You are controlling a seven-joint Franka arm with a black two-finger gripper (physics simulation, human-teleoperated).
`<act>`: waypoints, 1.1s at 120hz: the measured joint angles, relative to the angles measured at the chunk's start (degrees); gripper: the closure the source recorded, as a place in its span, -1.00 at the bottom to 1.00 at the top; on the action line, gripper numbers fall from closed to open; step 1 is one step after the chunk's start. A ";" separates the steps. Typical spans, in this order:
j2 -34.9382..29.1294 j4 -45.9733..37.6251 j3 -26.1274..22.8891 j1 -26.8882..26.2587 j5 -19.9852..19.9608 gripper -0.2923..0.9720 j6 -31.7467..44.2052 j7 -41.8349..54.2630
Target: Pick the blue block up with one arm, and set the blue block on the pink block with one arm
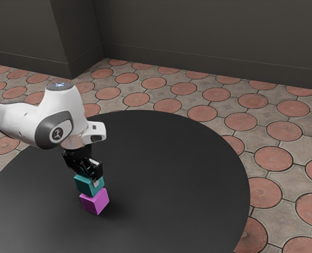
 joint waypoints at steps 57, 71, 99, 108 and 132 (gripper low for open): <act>-0.54 -0.78 -0.08 -0.01 -0.27 -0.30 0.53 0.15; -3.09 -0.51 -0.16 0.02 -0.29 -0.40 -0.14 0.29; -9.55 2.99 -0.80 -0.01 -0.29 -0.49 -5.67 0.40; -9.66 3.31 -0.87 -0.01 -0.27 -0.51 -6.58 0.42; -10.07 3.41 -0.87 0.00 -0.08 -0.53 -7.74 0.57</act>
